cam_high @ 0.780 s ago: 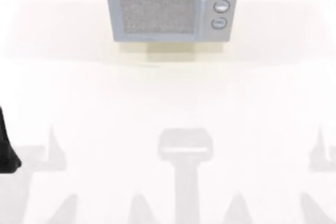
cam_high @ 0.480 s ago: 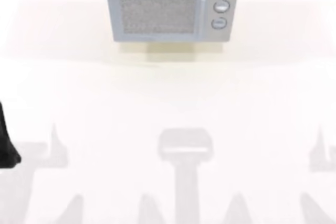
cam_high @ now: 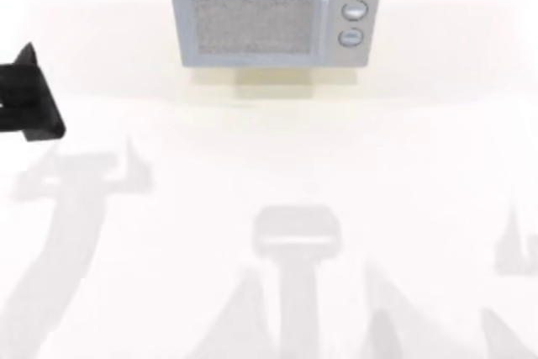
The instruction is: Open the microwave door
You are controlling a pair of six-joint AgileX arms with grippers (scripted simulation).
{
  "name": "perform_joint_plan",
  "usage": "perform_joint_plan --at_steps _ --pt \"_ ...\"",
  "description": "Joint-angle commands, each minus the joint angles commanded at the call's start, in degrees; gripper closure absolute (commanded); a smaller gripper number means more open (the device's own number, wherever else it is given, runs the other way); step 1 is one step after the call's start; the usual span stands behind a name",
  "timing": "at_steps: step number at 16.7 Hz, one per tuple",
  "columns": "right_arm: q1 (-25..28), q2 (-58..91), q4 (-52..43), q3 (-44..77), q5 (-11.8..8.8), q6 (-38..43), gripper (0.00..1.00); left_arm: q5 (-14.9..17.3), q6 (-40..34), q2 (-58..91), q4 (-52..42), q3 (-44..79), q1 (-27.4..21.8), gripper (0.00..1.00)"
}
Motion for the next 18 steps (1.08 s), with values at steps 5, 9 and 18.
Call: perform_joint_plan --at_steps 5,9,18 --pt "0.00 0.00 0.00 0.00 0.00 0.00 0.00 -10.77 -7.54 31.40 -0.47 24.32 -12.26 0.00" --pt "0.00 0.00 0.00 0.00 0.00 0.00 0.00 -18.61 -12.72 54.10 -1.36 41.34 -21.13 0.00" --pt "0.00 0.00 0.00 0.00 0.00 0.00 0.00 -27.58 -17.38 78.04 -4.67 58.41 -31.38 0.00"
